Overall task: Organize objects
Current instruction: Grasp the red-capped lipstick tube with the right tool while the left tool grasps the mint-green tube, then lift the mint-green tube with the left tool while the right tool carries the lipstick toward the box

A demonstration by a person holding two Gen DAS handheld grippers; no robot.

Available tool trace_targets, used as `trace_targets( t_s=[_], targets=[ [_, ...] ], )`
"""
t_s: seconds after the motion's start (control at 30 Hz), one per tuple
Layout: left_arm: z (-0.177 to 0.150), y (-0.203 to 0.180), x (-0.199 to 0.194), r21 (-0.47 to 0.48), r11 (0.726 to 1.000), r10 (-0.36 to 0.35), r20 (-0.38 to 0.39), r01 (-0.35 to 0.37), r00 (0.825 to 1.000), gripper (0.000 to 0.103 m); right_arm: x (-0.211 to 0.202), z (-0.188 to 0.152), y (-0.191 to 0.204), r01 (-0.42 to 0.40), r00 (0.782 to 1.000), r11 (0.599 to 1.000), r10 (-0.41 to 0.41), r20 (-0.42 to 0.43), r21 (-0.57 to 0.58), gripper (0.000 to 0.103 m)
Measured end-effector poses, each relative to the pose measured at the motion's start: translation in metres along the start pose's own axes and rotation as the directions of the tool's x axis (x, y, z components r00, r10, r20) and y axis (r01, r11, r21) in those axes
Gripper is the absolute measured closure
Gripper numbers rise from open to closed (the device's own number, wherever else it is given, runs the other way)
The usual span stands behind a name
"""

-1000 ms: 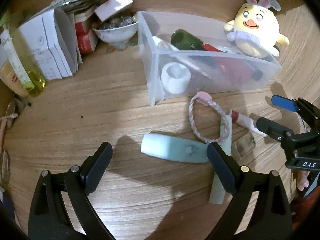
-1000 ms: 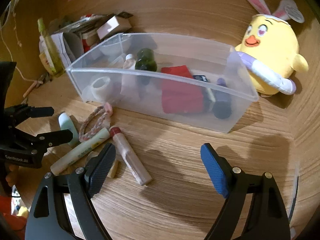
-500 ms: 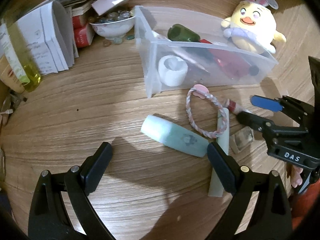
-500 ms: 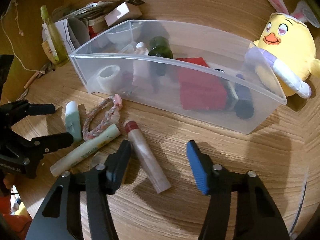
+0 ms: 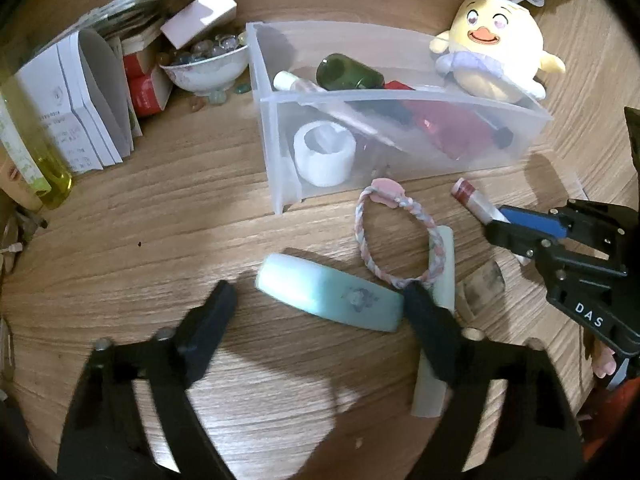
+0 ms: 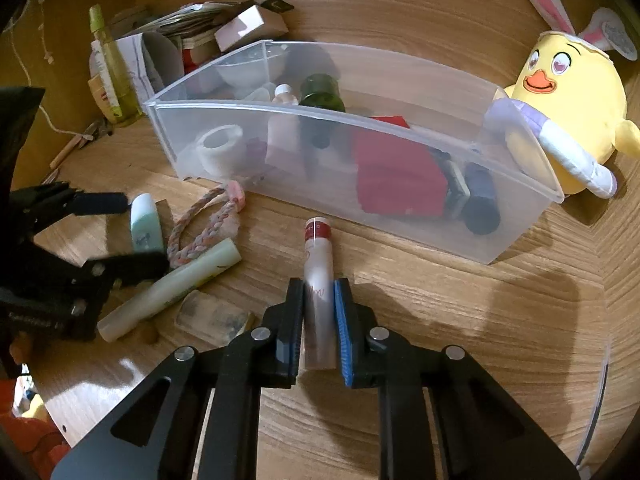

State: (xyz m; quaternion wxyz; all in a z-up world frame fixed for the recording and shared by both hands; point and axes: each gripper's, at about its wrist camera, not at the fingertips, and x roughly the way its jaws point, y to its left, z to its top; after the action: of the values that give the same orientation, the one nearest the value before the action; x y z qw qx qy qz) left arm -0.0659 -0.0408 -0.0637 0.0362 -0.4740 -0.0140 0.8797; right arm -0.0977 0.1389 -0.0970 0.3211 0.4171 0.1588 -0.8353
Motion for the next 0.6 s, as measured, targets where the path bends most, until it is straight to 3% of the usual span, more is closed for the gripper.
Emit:
trace_targets(
  t_s=[0.3, 0.6],
  targets=[
    [-0.002, 0.004, -0.005, -0.035, 0.999, -0.005, 0.021, 0.005, 1.000, 0.030, -0.015, -0.004, -0.003, -0.014, 0.999, 1.000, 0.013, 0.032, 0.025, 0.089],
    [0.004, 0.010, -0.031, -0.084, 0.996, 0.005, 0.097, 0.003, 0.995, 0.030, -0.034, -0.011, -0.021, 0.010, 0.998, 0.997, -0.015, 0.065, 0.077, 0.089]
  ],
)
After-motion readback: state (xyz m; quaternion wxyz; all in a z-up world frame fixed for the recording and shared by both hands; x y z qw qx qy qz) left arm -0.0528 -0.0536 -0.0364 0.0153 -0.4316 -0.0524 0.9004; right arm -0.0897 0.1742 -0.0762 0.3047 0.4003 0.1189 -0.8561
